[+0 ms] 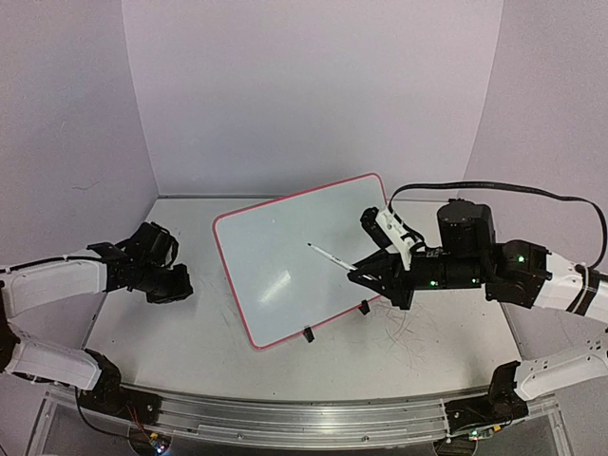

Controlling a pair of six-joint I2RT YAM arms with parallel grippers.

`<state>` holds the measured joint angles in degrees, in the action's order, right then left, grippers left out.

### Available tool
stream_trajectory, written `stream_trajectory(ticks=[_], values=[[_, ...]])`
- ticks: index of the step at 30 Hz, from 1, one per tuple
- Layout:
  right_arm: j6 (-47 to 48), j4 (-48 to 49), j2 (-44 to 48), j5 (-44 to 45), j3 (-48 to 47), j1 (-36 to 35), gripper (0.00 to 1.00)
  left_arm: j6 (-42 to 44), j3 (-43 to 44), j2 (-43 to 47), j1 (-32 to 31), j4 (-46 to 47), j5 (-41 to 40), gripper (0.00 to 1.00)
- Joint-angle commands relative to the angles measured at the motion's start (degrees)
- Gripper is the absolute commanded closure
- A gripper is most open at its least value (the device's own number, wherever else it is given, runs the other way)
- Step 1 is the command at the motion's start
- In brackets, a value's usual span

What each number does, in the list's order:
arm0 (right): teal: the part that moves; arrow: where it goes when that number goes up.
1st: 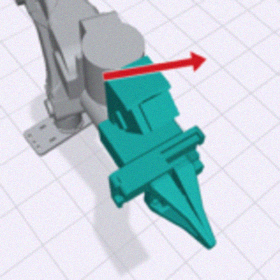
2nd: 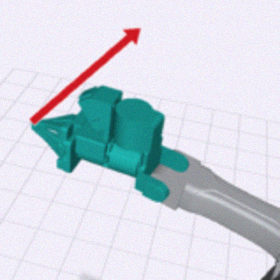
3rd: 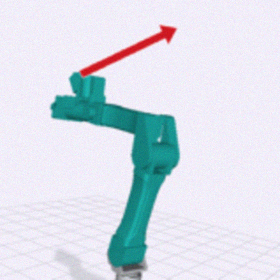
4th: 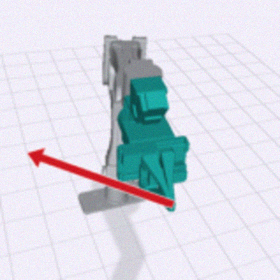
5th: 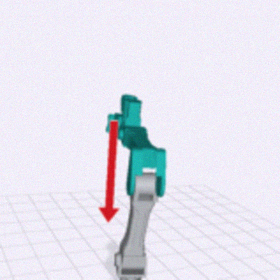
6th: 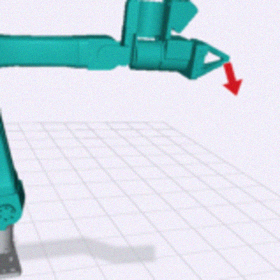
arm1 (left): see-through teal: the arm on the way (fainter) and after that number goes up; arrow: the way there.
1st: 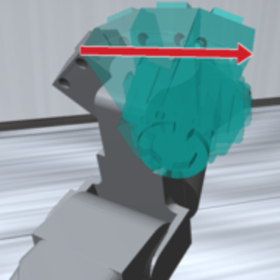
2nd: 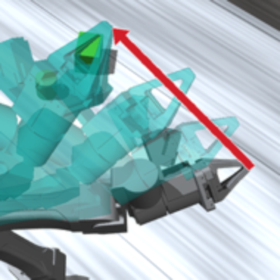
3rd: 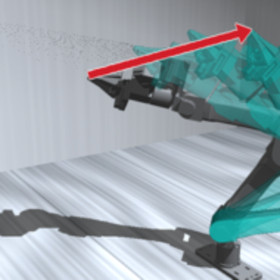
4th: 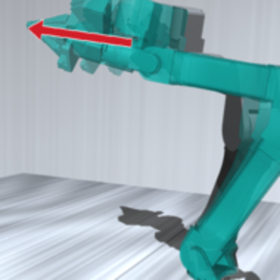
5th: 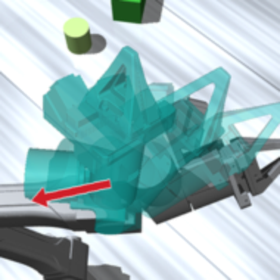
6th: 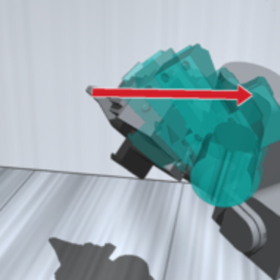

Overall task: Write a sentence on the whiteboard
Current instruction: Place the pen cap at the center of the board.

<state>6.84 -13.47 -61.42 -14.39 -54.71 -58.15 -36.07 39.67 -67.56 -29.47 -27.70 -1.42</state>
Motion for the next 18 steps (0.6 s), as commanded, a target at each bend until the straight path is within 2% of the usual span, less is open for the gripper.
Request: stream_trajectory(ticks=[1,4,11,18], values=[[-1.24,3.51,1.88,0.63,0.98,0.09,1.00,-0.50,-7.13,0.34,-0.15,16.33,0.53,0.98],[-1.21,3.60,1.75,0.99,0.94,0.08,1.00,-1.25,-10.60,-1.04,-0.20,23.69,-0.33,0.99],[-1.13,3.92,1.44,1.43,0.87,0.14,1.00,-0.74,-14.11,-8.44,-1.47,32.68,-4.41,0.96],[-1.30,4.61,-0.28,1.23,0.81,0.12,1.00,-0.70,-13.49,-13.36,-6.99,35.36,-10.01,0.91]])
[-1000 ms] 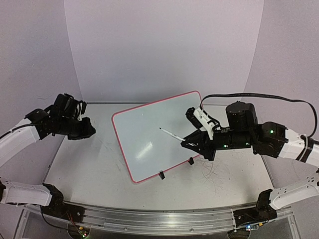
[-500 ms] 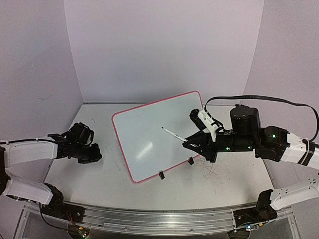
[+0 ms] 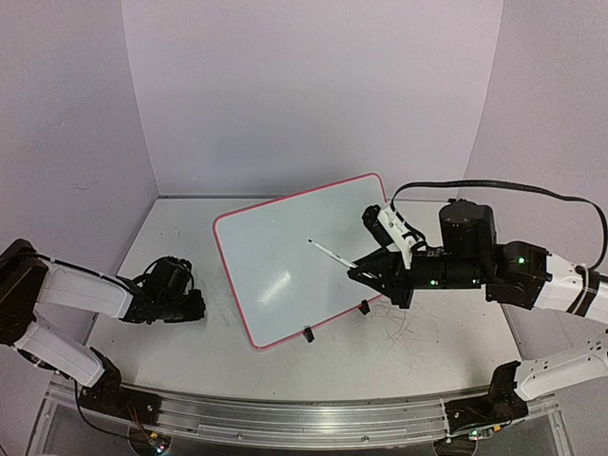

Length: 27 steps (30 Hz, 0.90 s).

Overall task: Write a sentence on the whiteboard
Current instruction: Place the pen cap at the center of the board.

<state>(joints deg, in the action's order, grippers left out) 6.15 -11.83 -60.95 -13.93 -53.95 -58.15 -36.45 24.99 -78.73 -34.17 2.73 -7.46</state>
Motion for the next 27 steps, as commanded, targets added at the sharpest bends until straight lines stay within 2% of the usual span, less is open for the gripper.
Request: stream_trajectory(ticks=[1,9,15,20,27], values=[[-0.62,3.03,-0.99,0.78,-0.04,0.12,1.00,-1.02,1.33,-3.11,-2.49,4.70,-3.95,0.89],[-0.62,3.04,-0.83,1.09,0.12,0.06,1.00,-4.62,-0.24,-4.51,-3.31,4.48,-4.98,0.75],[-0.93,3.04,-1.27,0.90,0.13,0.11,1.00,-5.05,-0.02,-2.76,-3.44,2.91,-6.13,0.70],[-1.24,2.95,-1.66,1.33,0.14,0.11,1.00,-5.59,1.95,5.45,-3.38,-4.04,-9.01,0.66],[-1.21,2.81,-5.30,0.88,-1.20,0.16,1.00,-4.68,7.12,22.88,-3.35,-16.92,-10.74,0.52]])
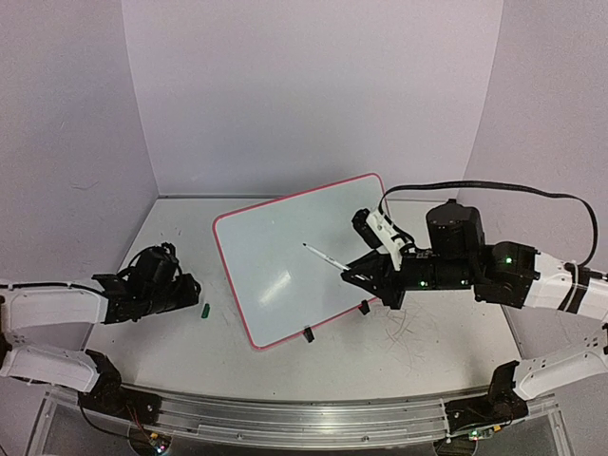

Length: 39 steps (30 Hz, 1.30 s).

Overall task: Write a sentence on the whiteboard
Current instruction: Place the pen cap at the center of the board, then pass from the right arm to the left

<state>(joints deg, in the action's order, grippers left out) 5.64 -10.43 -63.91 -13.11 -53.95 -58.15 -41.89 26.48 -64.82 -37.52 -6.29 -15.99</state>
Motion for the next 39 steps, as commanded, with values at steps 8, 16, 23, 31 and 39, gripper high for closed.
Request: stream_trajectory(ticks=[8,16,23,31,39], values=[[1.10,0.32,-8.04,-3.83,-4.47,0.23,1.00,10.47,19.36,19.51,-0.01,-11.54,14.76,0.38],[2.93,-4.96,-15.77,-14.40,-11.51,-0.14,1.00,13.68,32.55,9.53,-1.66,-8.35,49.89,0.30],[4.02,-7.59,-18.67,-17.64,-13.79,-2.44,1.00,11.92,34.52,-0.91,-5.46,-8.13,60.33,0.29],[4.41,-7.59,-18.87,-19.18,-14.89,-3.26,1.00,14.93,34.65,-9.16,-13.07,-7.86,64.63,0.29],[5.26,-7.90,-18.44,-21.66,-15.37,-3.29,1.00,16.74,34.20,-12.20,-14.57,-7.73,71.18,0.39]])
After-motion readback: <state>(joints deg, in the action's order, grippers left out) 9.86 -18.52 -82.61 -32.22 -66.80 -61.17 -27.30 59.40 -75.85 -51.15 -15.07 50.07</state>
